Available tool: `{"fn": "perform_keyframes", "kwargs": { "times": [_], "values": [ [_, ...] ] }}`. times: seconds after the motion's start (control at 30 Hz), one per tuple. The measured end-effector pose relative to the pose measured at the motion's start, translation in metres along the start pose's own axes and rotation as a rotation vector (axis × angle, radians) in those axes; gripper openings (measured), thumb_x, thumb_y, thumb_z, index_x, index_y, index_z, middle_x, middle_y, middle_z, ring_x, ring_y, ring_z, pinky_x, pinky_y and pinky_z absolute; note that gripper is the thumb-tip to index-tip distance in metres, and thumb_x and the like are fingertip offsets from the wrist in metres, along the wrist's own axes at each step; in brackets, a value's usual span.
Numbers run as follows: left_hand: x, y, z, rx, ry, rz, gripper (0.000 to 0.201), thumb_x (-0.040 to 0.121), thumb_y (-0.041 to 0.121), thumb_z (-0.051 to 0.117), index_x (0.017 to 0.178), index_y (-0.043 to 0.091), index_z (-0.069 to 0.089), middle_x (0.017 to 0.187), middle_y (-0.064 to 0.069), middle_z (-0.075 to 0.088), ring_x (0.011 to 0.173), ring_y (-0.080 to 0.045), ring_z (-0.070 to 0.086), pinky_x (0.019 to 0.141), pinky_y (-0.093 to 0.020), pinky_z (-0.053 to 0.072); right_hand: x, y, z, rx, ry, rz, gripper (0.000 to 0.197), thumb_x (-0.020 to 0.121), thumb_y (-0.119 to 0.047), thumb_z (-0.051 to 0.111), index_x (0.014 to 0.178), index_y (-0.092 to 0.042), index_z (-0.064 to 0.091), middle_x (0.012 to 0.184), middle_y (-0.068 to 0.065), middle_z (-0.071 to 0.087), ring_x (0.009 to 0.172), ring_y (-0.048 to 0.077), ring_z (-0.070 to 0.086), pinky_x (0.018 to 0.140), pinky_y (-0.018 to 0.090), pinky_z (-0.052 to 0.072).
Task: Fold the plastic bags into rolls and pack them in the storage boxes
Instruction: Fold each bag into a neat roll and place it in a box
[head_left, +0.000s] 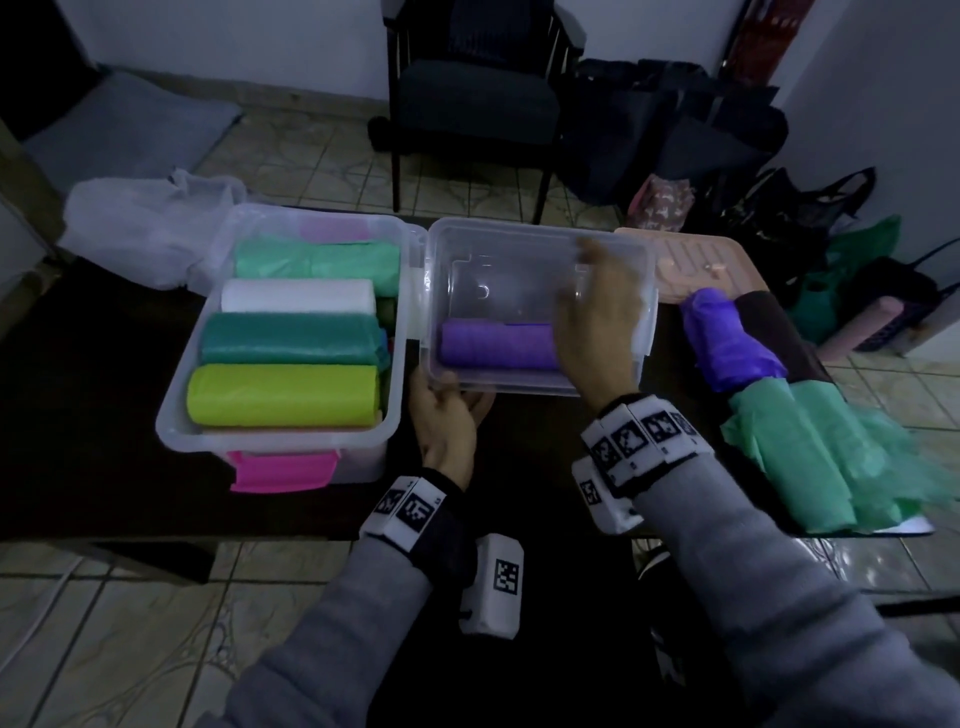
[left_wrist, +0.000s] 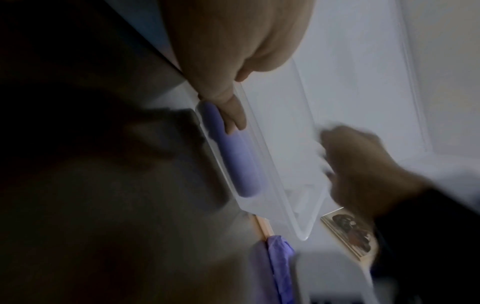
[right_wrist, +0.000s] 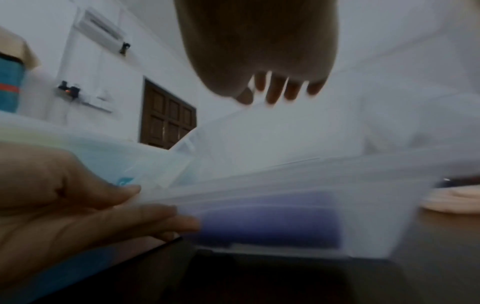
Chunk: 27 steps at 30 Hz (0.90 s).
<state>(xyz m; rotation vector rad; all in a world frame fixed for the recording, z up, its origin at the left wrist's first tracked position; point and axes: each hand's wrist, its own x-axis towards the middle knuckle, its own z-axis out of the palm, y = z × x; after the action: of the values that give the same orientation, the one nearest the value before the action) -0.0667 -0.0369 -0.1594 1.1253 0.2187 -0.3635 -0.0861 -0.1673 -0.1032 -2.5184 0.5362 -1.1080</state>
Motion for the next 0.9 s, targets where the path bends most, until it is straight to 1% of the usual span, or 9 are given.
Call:
{"fn": "perform_keyframes", "kwargs": {
  "times": [0.07,0.17,0.23,0.37,0.47,0.53,0.67,0.73,0.9],
  "values": [
    [0.003,-0.001,0.003,-0.023,0.000,-0.013,0.043,0.101,0.010,0.034,0.143,0.018,0.036,0.131,-0.010,0.051,0.105,-0.027,0.061,0.072,-0.025,0.056,-0.004,0.010,-0.013,0.007,0.190,0.332,0.046,0.094,-0.018,0.047,0.139,-0.009,0.039,0.139,0.014,0.042,0.130,0.027,0.036,0.106,0.036,0.025],
    [0.001,0.005,0.011,-0.043,0.025,-0.021,0.042,0.101,0.010,0.036,0.142,0.017,0.035,0.129,-0.012,0.051,0.102,-0.027,0.062,0.070,-0.025,0.055,-0.007,0.035,-0.020,0.165,-0.066,0.781,0.048,0.100,-0.028,0.037,0.144,-0.012,0.029,0.147,0.015,0.030,0.134,0.031,0.031,0.106,0.044,0.029],
    [0.001,0.008,0.017,-0.045,0.051,-0.010,0.040,0.101,0.012,0.038,0.140,0.016,0.037,0.127,-0.012,0.052,0.102,-0.028,0.062,0.068,-0.025,0.057,-0.011,0.045,-0.022,0.423,-0.216,0.812,0.049,0.101,-0.032,0.034,0.146,-0.015,0.025,0.143,0.014,0.038,0.124,0.027,0.046,0.090,0.039,0.044],
    [0.008,0.010,0.032,0.073,0.124,0.047,0.039,0.100,0.026,0.040,0.139,0.022,0.039,0.139,-0.003,0.043,0.116,-0.022,0.049,0.080,-0.036,0.052,-0.011,0.051,-0.022,0.549,-0.305,0.841,0.049,0.100,-0.032,0.038,0.146,-0.023,0.026,0.143,0.008,0.041,0.119,0.026,0.052,0.069,0.031,0.051],
    [0.023,0.010,0.035,0.133,0.161,0.109,0.040,0.095,0.037,0.043,0.132,0.022,0.045,0.136,0.000,0.046,0.122,-0.023,0.046,0.101,-0.048,0.043,-0.006,0.051,-0.019,0.604,-0.299,0.858,0.047,0.101,-0.034,0.036,0.145,-0.019,0.032,0.138,0.011,0.048,0.114,0.027,0.056,0.070,0.032,0.052],
    [0.032,0.010,0.037,0.147,0.183,0.118,0.034,0.092,0.041,0.045,0.120,0.022,0.050,0.124,0.001,0.051,0.119,-0.024,0.049,0.102,-0.051,0.042,-0.004,0.050,-0.018,0.633,-0.288,0.863,0.046,0.101,-0.036,0.034,0.143,-0.017,0.035,0.134,0.012,0.051,0.112,0.028,0.058,0.073,0.037,0.052],
    [0.041,0.014,0.042,0.185,0.204,0.087,0.048,0.092,0.040,0.044,0.134,0.017,0.043,0.138,-0.005,0.047,0.124,-0.028,0.047,0.103,-0.050,0.041,-0.001,0.049,-0.018,0.630,-0.335,0.871,0.047,0.101,-0.041,0.031,0.142,-0.019,0.035,0.132,0.008,0.051,0.110,0.025,0.057,0.064,0.031,0.048],
    [0.042,0.016,0.042,0.217,0.204,0.081,0.047,0.095,0.039,0.043,0.136,0.015,0.040,0.141,-0.007,0.044,0.125,-0.030,0.046,0.104,-0.051,0.040,0.002,0.049,-0.019,0.630,-0.349,0.869,0.046,0.101,-0.042,0.030,0.141,-0.020,0.036,0.130,0.008,0.051,0.109,0.023,0.056,0.067,0.031,0.048],
    [0.038,0.024,0.043,0.359,0.211,0.088,0.047,0.097,0.038,0.040,0.136,0.011,0.038,0.141,-0.009,0.044,0.125,-0.031,0.045,0.104,-0.048,0.039,0.005,0.050,-0.016,0.575,-0.359,0.820,0.048,0.100,-0.044,0.030,0.141,-0.018,0.037,0.135,0.009,0.049,0.116,0.026,0.054,0.098,0.048,0.045]
  ]
}}
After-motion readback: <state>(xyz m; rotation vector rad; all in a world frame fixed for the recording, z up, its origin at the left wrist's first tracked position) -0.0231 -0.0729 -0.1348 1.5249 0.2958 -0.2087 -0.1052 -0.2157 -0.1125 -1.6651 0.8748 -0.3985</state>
